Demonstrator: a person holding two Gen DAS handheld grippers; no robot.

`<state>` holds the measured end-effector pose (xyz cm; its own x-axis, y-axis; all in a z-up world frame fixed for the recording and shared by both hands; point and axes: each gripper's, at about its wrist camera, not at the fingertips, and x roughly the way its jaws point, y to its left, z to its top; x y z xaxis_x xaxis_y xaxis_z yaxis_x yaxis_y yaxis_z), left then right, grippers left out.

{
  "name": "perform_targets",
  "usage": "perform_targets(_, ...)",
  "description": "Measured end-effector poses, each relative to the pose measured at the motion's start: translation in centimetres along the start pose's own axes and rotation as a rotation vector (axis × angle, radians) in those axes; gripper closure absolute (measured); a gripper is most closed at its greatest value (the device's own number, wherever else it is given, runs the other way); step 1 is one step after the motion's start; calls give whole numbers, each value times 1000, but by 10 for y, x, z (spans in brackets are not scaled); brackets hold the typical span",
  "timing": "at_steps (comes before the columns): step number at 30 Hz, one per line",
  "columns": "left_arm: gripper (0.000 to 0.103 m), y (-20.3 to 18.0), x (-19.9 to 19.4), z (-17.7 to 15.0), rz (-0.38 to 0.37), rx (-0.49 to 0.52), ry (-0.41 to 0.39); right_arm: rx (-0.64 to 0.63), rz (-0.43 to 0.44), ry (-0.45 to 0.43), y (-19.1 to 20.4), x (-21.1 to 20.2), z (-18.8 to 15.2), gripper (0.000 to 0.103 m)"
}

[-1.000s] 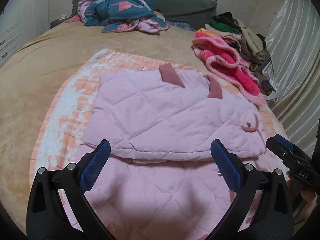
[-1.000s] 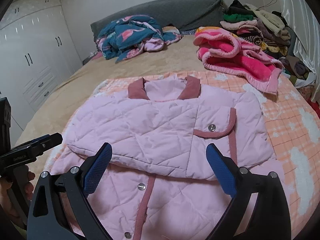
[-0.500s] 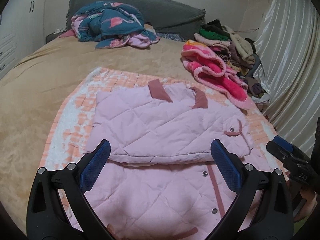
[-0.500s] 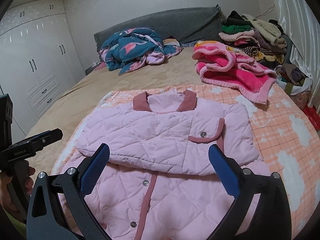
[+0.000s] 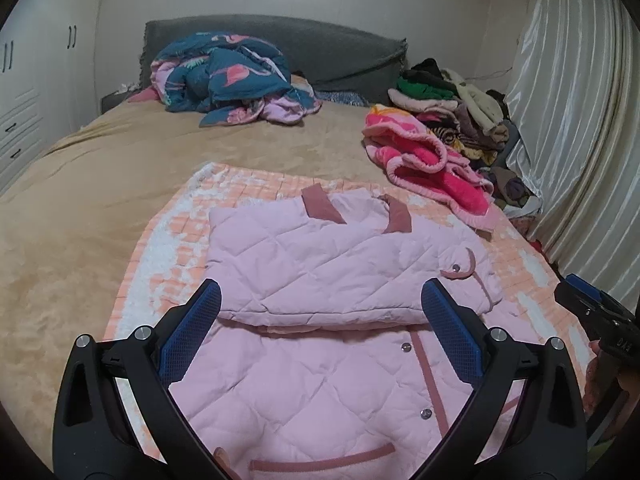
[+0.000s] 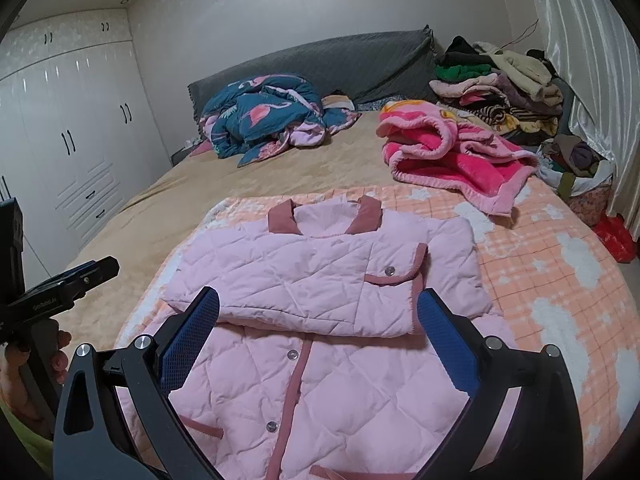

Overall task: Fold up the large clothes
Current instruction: 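Move both open tools back toward the ribbed hem of the jacket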

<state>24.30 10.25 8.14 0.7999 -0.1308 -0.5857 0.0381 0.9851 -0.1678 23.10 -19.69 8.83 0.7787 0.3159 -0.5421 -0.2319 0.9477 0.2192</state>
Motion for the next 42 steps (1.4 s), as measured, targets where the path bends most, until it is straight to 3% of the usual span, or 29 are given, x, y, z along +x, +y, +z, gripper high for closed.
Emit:
perform_targets(18,9,-14,-43,-31,26,11,4,-10,2,-20,-2,-44,-8,4)
perform_targets(42,9,-15,-91,-72,89,24,18,-39,4,-9,-10,-99,-43,4)
